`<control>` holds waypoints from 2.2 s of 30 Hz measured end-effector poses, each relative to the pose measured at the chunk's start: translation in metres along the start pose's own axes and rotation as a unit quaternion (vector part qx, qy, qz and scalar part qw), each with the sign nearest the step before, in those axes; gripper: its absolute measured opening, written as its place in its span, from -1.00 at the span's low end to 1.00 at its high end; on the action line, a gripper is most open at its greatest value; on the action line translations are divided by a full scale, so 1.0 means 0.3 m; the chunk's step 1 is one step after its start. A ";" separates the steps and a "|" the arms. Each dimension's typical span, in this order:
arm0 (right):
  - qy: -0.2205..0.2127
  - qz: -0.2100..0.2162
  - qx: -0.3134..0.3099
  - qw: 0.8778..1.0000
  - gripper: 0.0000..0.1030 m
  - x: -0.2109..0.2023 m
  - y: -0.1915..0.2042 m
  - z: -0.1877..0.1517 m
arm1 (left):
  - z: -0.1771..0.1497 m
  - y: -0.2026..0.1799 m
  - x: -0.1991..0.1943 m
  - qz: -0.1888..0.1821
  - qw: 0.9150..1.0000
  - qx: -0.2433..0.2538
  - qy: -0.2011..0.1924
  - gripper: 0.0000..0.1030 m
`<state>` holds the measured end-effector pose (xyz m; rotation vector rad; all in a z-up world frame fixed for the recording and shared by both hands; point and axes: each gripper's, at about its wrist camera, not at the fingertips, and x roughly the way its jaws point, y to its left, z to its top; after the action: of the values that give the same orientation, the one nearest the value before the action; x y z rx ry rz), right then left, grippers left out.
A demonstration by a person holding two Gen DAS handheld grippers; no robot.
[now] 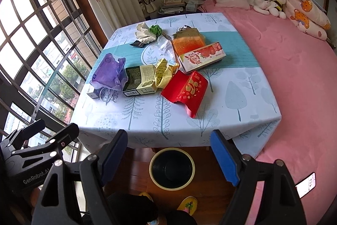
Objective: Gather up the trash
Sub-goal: 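Grasp the purple plastic bag with the left gripper while the right gripper grasps the red envelope, then lift the purple bag and red envelope and carry both down over the blue bin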
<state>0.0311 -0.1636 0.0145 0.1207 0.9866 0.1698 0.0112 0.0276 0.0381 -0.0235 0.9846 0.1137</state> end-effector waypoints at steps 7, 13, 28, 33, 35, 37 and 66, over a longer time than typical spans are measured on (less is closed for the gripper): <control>-0.015 -0.004 0.041 0.999 0.57 0.046 -0.007 0.078 | 0.118 0.102 0.071 0.012 1.000 -0.021 -0.002 0.93; -0.008 -0.023 0.103 0.994 0.57 0.134 -0.026 0.169 | 0.287 0.198 0.214 0.001 1.000 -0.016 0.017 0.93; 0.077 -0.105 0.225 0.966 0.57 0.511 -0.167 0.244 | 0.533 0.257 0.701 -0.059 0.988 0.064 0.125 0.93; 0.107 -0.120 0.247 0.956 0.50 0.610 -0.187 0.234 | 0.551 0.240 0.807 -0.080 0.981 0.082 0.157 0.89; 0.119 -0.119 0.254 0.953 0.24 0.638 -0.189 0.231 | 0.554 0.236 0.841 -0.087 0.977 0.087 0.171 0.79; 0.137 -0.115 0.260 0.949 -0.02 0.665 -0.187 0.220 | 0.555 0.231 0.872 -0.096 0.973 0.092 0.189 0.68; 0.095 -0.071 0.231 0.966 -0.70 0.447 -0.110 0.301 | 0.610 0.202 0.674 -0.171 0.969 0.105 0.142 -0.89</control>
<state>0.1820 -0.1718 -0.0516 0.4653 1.2098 -0.1875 0.2672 0.1182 -0.0270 -0.0155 1.2592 -0.3187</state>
